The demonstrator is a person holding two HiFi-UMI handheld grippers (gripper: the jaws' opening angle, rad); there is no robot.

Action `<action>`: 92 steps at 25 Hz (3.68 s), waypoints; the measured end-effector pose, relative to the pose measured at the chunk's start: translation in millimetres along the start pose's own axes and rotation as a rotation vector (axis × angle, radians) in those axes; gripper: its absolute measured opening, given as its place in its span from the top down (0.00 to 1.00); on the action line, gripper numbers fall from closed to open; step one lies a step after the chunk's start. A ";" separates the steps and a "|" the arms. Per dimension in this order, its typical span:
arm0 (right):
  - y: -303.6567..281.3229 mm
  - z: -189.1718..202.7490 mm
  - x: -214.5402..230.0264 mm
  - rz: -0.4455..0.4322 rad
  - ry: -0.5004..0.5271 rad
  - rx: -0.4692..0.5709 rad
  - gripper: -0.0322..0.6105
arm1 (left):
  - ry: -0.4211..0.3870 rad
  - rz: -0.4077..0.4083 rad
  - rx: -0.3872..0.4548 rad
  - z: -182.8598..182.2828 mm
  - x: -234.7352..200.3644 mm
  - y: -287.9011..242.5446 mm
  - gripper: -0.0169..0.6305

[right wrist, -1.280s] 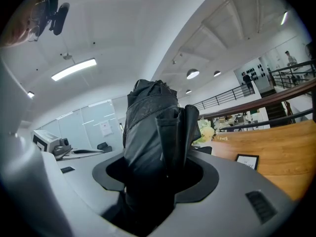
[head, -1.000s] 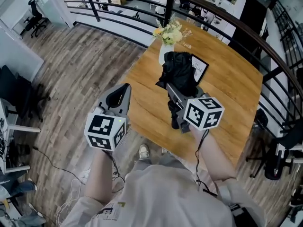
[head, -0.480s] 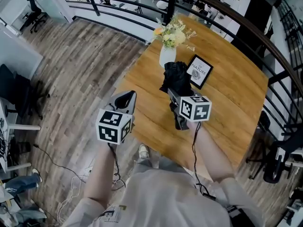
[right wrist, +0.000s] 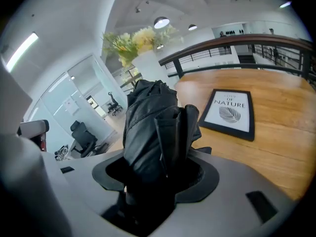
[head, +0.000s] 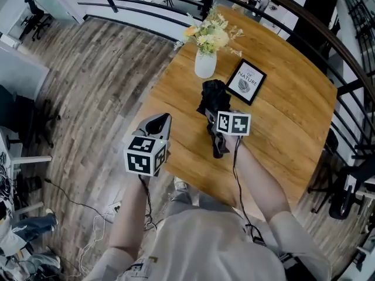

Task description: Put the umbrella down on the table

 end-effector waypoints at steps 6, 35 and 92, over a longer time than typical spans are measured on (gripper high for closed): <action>-37.6 16.9 17.2 0.047 -0.020 -0.083 0.53 | 0.047 -0.036 -0.039 15.9 -15.7 -12.0 0.95; 96.4 -69.9 -51.3 -0.092 0.215 0.275 0.69 | -0.093 0.004 0.071 -32.9 22.0 31.7 0.95; 382.7 -2.0 -206.4 -0.362 0.530 0.662 0.91 | -0.319 -0.042 0.427 -60.9 117.9 234.9 0.95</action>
Point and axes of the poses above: the fingertips, and each gripper's own axes: y backward along the fingers, x to its right, z out of its underside, the point moved 7 cm from there along y, backward along the fingers, and after that the axes turned 3 degrees about -x, right-handed, at the moved point
